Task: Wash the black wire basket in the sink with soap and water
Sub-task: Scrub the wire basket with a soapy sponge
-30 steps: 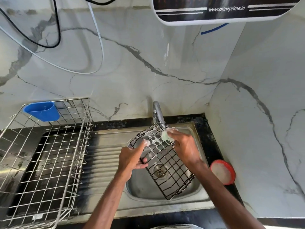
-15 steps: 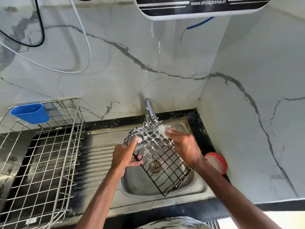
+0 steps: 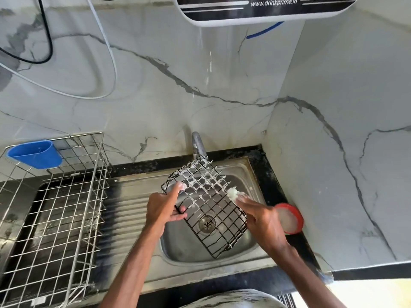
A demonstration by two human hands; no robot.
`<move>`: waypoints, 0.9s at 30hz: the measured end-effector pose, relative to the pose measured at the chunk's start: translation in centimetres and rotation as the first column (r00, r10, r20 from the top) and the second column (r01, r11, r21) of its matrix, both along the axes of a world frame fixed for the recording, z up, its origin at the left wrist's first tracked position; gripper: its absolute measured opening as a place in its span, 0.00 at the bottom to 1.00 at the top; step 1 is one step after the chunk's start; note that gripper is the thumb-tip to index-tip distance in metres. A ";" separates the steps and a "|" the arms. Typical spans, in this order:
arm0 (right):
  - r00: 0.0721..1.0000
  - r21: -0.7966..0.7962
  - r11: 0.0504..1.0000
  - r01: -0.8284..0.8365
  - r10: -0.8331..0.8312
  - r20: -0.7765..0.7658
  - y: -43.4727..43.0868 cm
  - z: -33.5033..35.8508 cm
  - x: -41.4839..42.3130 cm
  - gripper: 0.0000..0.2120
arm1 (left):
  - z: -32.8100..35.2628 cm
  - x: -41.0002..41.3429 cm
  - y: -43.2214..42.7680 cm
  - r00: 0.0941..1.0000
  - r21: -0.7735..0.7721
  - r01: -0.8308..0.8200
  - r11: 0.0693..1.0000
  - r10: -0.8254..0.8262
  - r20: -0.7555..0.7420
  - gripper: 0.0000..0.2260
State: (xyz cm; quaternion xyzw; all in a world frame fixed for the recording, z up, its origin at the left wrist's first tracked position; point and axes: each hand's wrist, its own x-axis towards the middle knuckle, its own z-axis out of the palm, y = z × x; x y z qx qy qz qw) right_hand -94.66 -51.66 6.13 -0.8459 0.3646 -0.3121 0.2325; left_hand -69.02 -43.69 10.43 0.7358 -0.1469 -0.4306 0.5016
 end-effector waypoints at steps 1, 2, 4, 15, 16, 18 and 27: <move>1.000 0.015 1.000 0.005 -0.005 -0.002 0.3 0.0 -0.4 0.33 | 0.0 -0.2 0.0 1.000 0.001 0.006 1.000 -0.006 0.006 0.12; 1.000 0.019 1.000 0.010 -0.010 -0.003 0.4 0.1 -0.4 0.31 | 0.0 -0.3 -0.1 1.000 0.002 0.012 1.000 -0.012 0.012 0.13; 0.999 0.001 0.999 0.039 -0.039 0.007 -0.4 0.8 0.3 0.28 | 0.0 -0.9 -0.4 0.999 0.002 0.033 0.999 -0.033 0.004 0.16; 0.973 -0.070 0.971 -0.228 0.225 -0.058 4.1 0.5 4.8 0.29 | -0.2 -1.2 -0.3 0.999 0.001 0.002 1.000 -0.002 -0.035 0.21; 0.962 -0.079 0.959 -0.271 0.266 -0.068 4.1 0.8 4.4 0.29 | -0.4 -1.0 -0.2 1.000 0.007 0.003 1.000 -0.003 -0.029 0.22; 0.951 -0.083 0.948 -0.306 0.301 -0.069 2.8 1.9 3.3 0.29 | -0.5 -0.9 0.0 1.000 0.009 0.007 1.000 -0.007 -0.019 0.24; 1.000 -0.088 0.996 -0.007 0.006 -0.002 -1.2 2.1 3.3 0.23 | -0.2 -2.2 -0.2 0.999 -0.012 -0.014 1.000 0.013 -0.048 0.21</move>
